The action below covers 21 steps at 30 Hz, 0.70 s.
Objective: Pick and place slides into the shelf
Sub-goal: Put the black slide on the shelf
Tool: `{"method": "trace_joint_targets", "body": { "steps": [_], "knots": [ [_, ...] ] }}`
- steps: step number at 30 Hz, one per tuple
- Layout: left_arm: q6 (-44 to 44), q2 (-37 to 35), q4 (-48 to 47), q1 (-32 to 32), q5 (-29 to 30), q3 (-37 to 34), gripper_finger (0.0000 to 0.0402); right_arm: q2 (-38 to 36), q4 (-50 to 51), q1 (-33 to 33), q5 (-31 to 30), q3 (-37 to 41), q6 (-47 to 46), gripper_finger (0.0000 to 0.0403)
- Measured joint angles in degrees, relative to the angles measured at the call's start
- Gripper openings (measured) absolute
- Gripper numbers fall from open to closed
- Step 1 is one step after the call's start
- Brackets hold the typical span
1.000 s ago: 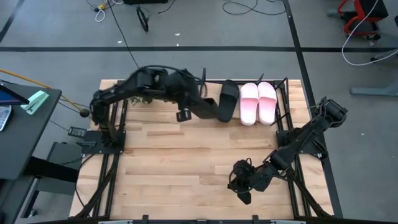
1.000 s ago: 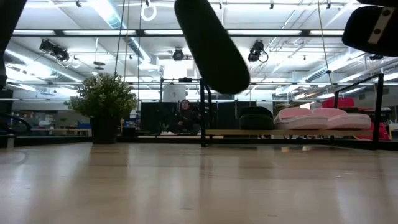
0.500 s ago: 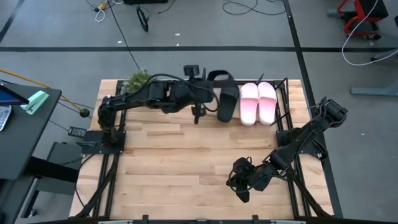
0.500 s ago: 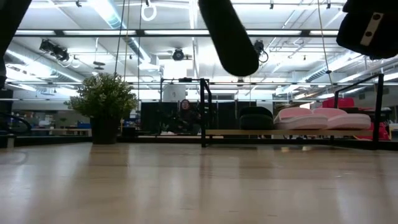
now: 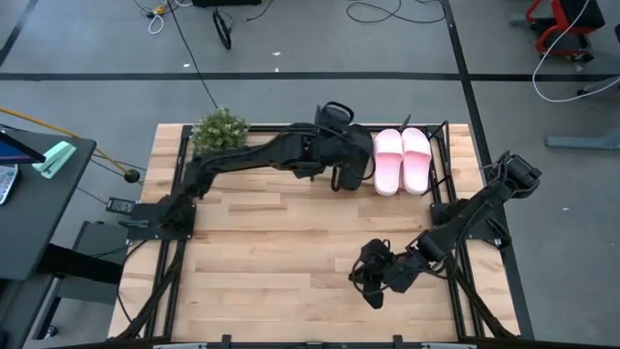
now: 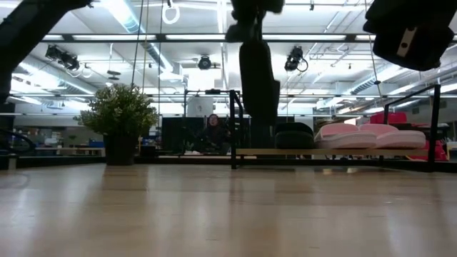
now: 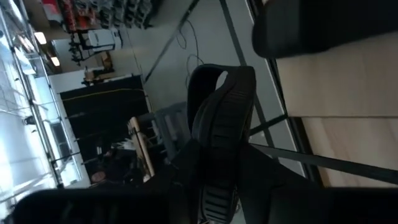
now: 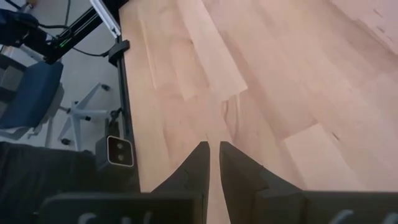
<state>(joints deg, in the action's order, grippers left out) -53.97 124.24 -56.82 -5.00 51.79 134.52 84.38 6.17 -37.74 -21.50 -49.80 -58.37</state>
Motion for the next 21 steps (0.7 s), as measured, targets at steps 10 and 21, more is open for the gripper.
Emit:
{"method": "trace_joint_targets", "body": {
  "steps": [10,21],
  "knots": [
    [-3.7,2.92,1.33,-2.56,-0.66,0.02,0.0079,0.0,0.0,0.25,0.04,0.0,1.19,0.0044],
    [-1.76,2.92,0.84,-4.2,-7.23,0.04,0.0077,0.0,0.0,0.25,0.07,-0.02,2.03,0.0044]
  ]
}}
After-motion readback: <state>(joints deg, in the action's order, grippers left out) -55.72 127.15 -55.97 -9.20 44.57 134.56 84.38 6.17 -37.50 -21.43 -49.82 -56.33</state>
